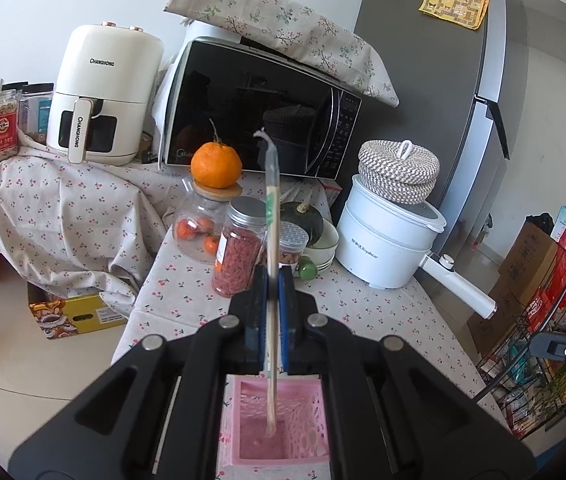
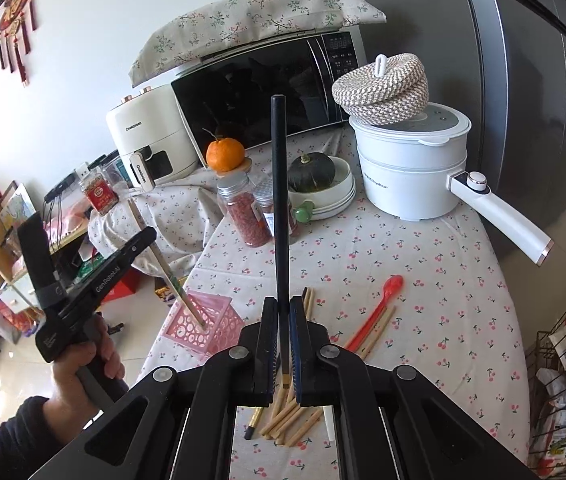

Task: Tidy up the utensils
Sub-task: 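Lower the wooden chopstick into the pink basket with the left tool while the right tool grasps the black chopstick, then lower the black chopstick into the pink basket and open the right tool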

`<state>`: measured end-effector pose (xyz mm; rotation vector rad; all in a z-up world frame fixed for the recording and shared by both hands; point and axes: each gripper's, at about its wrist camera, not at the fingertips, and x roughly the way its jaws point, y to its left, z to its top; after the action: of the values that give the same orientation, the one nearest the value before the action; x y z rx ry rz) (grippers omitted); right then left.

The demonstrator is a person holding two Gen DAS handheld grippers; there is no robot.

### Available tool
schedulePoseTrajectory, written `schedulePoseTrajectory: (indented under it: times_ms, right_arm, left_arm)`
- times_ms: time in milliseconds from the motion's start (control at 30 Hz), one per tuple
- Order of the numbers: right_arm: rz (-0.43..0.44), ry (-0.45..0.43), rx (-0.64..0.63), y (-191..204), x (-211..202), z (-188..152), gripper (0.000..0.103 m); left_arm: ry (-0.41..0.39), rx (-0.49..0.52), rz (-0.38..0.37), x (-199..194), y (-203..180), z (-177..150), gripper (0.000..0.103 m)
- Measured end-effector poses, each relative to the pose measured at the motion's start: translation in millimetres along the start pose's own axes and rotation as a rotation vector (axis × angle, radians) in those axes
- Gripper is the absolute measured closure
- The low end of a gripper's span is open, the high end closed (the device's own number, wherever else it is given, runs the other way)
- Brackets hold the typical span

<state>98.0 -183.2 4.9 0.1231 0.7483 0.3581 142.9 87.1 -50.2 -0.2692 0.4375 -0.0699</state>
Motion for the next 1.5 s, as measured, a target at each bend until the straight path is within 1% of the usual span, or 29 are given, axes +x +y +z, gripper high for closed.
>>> schedulePoseTrajectory:
  times_ms: [67, 100, 133, 167, 200, 233, 267, 333, 400, 433, 500, 533, 567, 600, 667, 767, 900, 967, 1133, 1300, 1400, 1433, 1467, 1500]
  right_arm:
    - [0.012, -0.010, -0.006, 5, -4, 3, 0.097]
    - [0.017, -0.016, -0.010, 8, -6, 5, 0.097]
    - [0.022, -0.022, -0.013, 10, -8, 6, 0.097]
    - [0.029, -0.026, -0.014, 13, -9, 8, 0.097]
    - [0.036, -0.032, -0.013, 15, -10, 9, 0.097]
    - [0.042, -0.037, -0.011, 18, -11, 11, 0.097]
    - [0.049, -0.042, -0.008, 20, -12, 12, 0.097]
    - [0.063, -0.052, -0.003, 24, -12, 16, 0.097]
    - [0.078, -0.065, 0.003, 29, -13, 19, 0.097]
    - [0.087, -0.072, 0.006, 31, -14, 21, 0.097]
    - [0.105, -0.083, 0.014, 36, -14, 24, 0.097]
    - [0.114, -0.088, 0.018, 39, -14, 26, 0.097]
    - [0.123, -0.093, 0.023, 41, -13, 27, 0.097]
    - [0.130, -0.099, 0.028, 43, -12, 29, 0.097]
    - [0.142, -0.111, 0.035, 47, -8, 31, 0.097]
    - [0.154, -0.126, 0.047, 52, 2, 33, 0.097]
    - [0.164, -0.116, 0.068, 55, 25, 32, 0.097]
    - [0.161, -0.094, 0.078, 54, 41, 30, 0.097]
    - [0.150, -0.010, 0.096, 52, 84, 23, 0.097]
    - [0.161, 0.047, 0.119, 48, 112, 17, 0.097]
    - [0.194, 0.060, 0.109, 48, 119, 14, 0.094]
    - [0.191, 0.062, 0.103, 48, 119, 13, 0.092]
    - [0.190, 0.063, 0.099, 48, 117, 14, 0.086]
    - [0.195, 0.061, 0.101, 47, 115, 14, 0.082]
  left_arm:
    - [0.022, -0.001, 0.007, 8, 2, -2, 0.097]
    - [0.049, -0.005, 0.010, 14, 4, -4, 0.087]
    - [0.103, -0.015, 0.005, 23, 7, -5, 0.079]
    - [0.148, -0.033, 0.003, 30, 9, -7, 0.069]
    - [0.172, -0.052, 0.007, 33, 12, -9, 0.066]
    - [0.189, -0.063, 0.004, 33, 13, -11, 0.066]
    - [0.202, -0.064, 0.005, 32, 13, -12, 0.063]
    - [0.230, -0.045, 0.002, 28, 9, -11, 0.056]
    - [0.249, -0.006, 0.017, 20, 4, -10, 0.042]
    - [0.257, 0.017, 0.028, 15, 1, -9, 0.038]
    - [0.276, 0.068, 0.062, 6, -2, -8, 0.026]
    - [0.285, 0.088, 0.078, 1, -2, -9, 0.022]
    - [0.296, 0.102, 0.095, -5, -3, -10, 0.016]
    - [0.306, 0.109, 0.109, -8, -2, -10, 0.014]
    - [0.330, 0.101, 0.130, -14, 1, -11, 0.013]
    - [0.391, 0.090, 0.135, -20, 7, -16, 0.012]
    - [0.450, 0.061, 0.136, -22, 17, -24, 0.012]
    - [0.482, 0.068, 0.114, -22, 18, -28, 0.012]
    - [0.523, 0.089, 0.090, -21, 17, -39, 0.012]
    - [0.546, 0.106, 0.080, -20, 13, -45, 0.012]
    - [0.544, 0.112, 0.075, -20, 10, -45, 0.012]
    - [0.543, 0.114, 0.073, -20, 9, -45, 0.012]
    - [0.542, 0.116, 0.071, -21, 8, -45, 0.012]
    - [0.542, 0.117, 0.069, -20, 8, -45, 0.012]
